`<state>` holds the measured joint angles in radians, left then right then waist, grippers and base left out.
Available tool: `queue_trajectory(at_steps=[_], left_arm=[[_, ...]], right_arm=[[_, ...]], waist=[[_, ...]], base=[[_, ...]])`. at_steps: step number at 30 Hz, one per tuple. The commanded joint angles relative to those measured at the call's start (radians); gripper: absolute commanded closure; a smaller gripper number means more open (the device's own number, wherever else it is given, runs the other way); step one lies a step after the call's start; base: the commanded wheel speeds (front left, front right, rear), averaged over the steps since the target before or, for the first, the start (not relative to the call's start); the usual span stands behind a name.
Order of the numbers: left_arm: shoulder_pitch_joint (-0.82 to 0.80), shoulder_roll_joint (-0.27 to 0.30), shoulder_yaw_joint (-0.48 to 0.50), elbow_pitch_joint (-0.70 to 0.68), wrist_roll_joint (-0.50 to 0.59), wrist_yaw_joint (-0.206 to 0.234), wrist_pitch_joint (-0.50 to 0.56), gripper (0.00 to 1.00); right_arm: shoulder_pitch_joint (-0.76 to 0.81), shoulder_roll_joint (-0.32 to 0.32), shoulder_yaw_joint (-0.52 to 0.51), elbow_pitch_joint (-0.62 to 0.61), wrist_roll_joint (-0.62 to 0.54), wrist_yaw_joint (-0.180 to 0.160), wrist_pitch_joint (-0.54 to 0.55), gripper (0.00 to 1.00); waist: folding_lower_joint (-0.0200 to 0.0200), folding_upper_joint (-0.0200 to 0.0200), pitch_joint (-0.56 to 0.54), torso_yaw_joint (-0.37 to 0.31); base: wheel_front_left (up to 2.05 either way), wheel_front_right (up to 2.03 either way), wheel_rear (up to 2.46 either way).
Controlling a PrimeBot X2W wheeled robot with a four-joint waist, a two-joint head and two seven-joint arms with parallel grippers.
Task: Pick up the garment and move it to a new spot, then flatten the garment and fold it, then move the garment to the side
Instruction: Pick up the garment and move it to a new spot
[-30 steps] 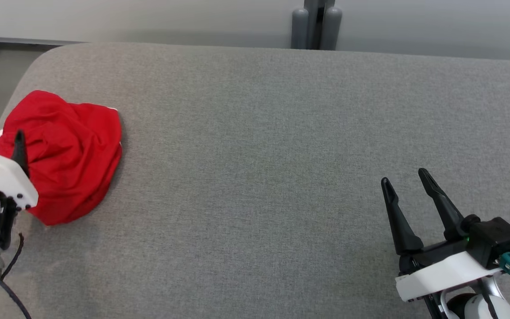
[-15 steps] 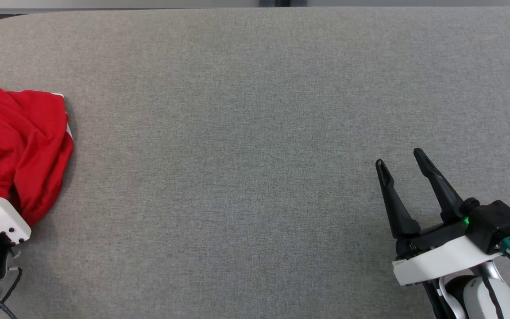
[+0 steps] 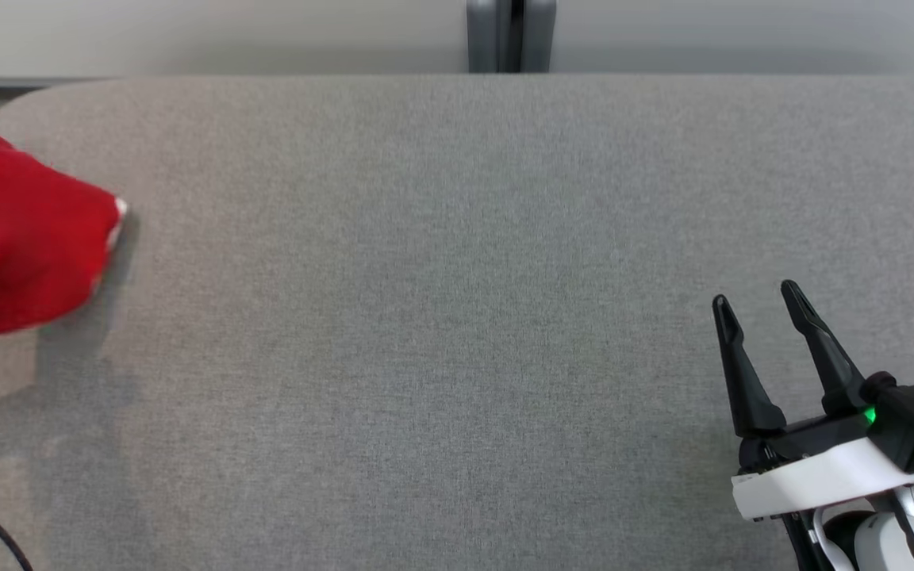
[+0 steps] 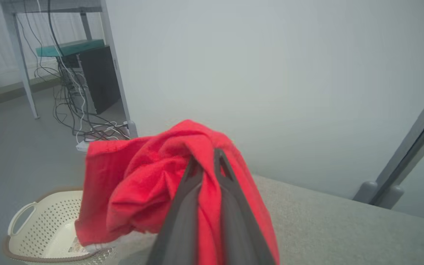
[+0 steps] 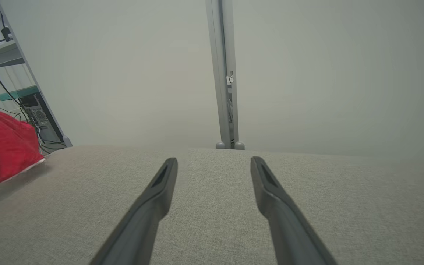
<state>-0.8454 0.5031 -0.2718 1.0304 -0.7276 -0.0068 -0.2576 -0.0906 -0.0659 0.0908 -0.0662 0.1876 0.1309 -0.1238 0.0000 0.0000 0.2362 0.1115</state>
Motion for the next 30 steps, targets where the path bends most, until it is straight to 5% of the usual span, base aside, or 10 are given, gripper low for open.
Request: queue_trajectory(at_steps=[1,10,18,24,30], left_arm=[[0.003,0.012,0.016,-0.039,0.016,0.015,-0.007,1.0],[0.355,-0.047,0.198,-0.657,0.192,0.188,-0.006,1.0],[0.701,-0.124,0.165,-1.108,0.285,0.305,0.011,1.0],[0.774,-0.151,0.073,-1.234,0.32,0.322,0.067,1.0],[0.73,-0.189,-0.018,-1.193,0.311,0.277,0.106,1.0]], right_arm=[[0.01,-0.002,-0.007,-0.004,0.003,0.0,-0.006,0.0],[0.064,0.009,-0.016,-0.002,0.018,0.0,-0.009,0.0],[0.096,0.013,-0.009,-0.006,0.033,0.0,-0.002,0.0],[0.072,0.013,0.004,-0.006,0.045,0.0,-0.004,0.0],[0.046,0.013,0.034,0.008,0.058,0.0,-0.016,0.0]], waist=[[0.0,0.0,-0.033,0.007],[0.0,0.0,-0.132,-0.015],[0.0,0.0,-0.157,-0.067],[0.0,0.0,-0.131,-0.135],[0.0,0.0,-0.109,-0.236]], base=[[0.0,0.0,0.0],[0.0,0.0,0.0],[0.0,0.0,0.0],[0.0,0.0,0.0],[0.0,0.0,0.0]])
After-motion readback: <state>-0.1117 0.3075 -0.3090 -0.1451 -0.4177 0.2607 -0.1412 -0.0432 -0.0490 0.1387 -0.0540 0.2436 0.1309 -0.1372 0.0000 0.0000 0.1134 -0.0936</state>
